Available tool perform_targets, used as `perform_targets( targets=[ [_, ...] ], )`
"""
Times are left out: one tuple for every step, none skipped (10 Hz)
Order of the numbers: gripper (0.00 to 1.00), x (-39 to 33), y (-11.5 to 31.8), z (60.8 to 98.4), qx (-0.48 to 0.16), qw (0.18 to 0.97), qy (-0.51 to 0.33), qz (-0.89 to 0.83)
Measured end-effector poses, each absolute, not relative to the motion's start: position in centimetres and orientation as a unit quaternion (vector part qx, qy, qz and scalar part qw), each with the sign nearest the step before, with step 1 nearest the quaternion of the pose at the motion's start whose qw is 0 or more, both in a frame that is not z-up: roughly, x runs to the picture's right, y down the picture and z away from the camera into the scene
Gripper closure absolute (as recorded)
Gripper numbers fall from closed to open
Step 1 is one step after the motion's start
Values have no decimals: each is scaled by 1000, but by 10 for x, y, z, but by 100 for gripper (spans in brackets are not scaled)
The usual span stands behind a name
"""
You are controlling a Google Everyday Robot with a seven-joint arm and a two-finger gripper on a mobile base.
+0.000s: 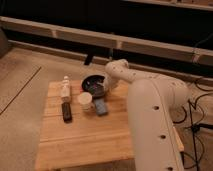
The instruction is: Drag the ceramic bowl in a circle
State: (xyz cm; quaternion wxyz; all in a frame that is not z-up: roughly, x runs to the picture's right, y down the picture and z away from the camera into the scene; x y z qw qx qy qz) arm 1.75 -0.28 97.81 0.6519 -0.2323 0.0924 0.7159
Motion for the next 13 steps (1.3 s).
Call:
perform_targets(
  targets=[
    [100,16,-24,963,-216,665,68,712],
    [100,15,-38,951,-203,672,52,710],
    [100,17,-43,945,-198,674,47,711],
    [100,17,-42,945,-197,674,47,711],
    [100,16,-43,945,-198,674,47,711],
    [100,14,-42,945,-199,674,47,710],
    [100,13,-42,945,-199,674,47,710],
    [100,14,-37,949,-203,673,54,709],
    [100,20,-24,957,-211,670,75,707],
    [100,31,-11,967,-219,665,99,708],
    [100,41,-4,973,-221,660,117,708],
    [100,62,6,984,-226,648,148,712],
    [100,73,6,989,-224,644,160,714]
  ],
)
